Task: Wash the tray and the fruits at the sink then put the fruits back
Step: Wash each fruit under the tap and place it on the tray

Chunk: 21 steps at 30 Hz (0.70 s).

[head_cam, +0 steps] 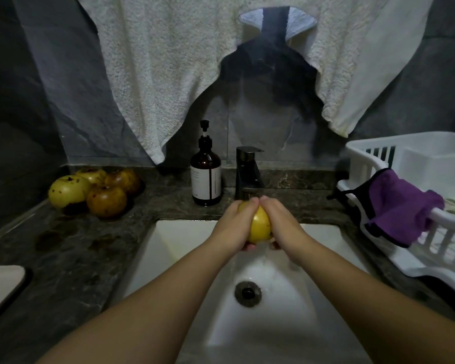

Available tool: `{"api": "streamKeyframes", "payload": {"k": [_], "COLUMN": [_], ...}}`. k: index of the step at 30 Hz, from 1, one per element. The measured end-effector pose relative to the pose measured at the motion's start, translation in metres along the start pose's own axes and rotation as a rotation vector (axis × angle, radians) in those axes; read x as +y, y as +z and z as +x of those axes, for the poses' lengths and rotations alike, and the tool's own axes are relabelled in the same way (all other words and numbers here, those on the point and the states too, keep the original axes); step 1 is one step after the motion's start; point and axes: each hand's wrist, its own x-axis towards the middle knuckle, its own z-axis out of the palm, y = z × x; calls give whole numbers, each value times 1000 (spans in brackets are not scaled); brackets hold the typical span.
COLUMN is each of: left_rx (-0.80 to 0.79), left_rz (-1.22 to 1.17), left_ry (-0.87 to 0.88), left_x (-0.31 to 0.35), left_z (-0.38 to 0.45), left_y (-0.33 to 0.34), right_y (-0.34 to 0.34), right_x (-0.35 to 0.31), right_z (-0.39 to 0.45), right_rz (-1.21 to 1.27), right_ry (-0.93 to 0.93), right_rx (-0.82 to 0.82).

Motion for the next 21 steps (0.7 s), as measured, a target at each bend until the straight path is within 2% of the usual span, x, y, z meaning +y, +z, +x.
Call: {"api": "streamKeyframes", "payload": {"k": [2, 3, 6, 7, 10, 11, 14, 15, 18, 19, 21], "left_rx": [24, 15, -33, -16, 60, 51, -19, -14, 55, 55, 14], "left_rz": [77, 88, 8, 3, 102, 88, -100, -127, 11, 13, -85], "left_ry": [31, 17, -108, -96, 28, 31, -97, -100, -39, -54, -150], "left_x": [-4, -4, -2, -3, -8, -8, -3, -3, -7, -8, -6], "left_z": [0, -1, -3, -2, 2, 2, -3, -3, 1, 1, -3], "left_y": [0, 1, 1, 0, -2, -1, -2, -2, -5, -6, -10], "right_y": [2, 2, 2, 2, 2, 2, 2, 3, 5, 8, 9], "right_x": [2, 2, 5, 6, 4, 3, 6, 5, 6, 3, 1], "right_z": [-5, -5, 0, 1, -2, -2, 4, 4, 0, -1, 0], "right_rz": [75, 75, -77, -73, 144, 166, -27, -37, 69, 71, -67], "right_ry": [138, 150, -40, -46, 196, 211, -25, -38, 165, 137, -73], "right_rx": [-88, -98, -7, -14, -132, -124, -12, -13, -150, -159, -115]}}
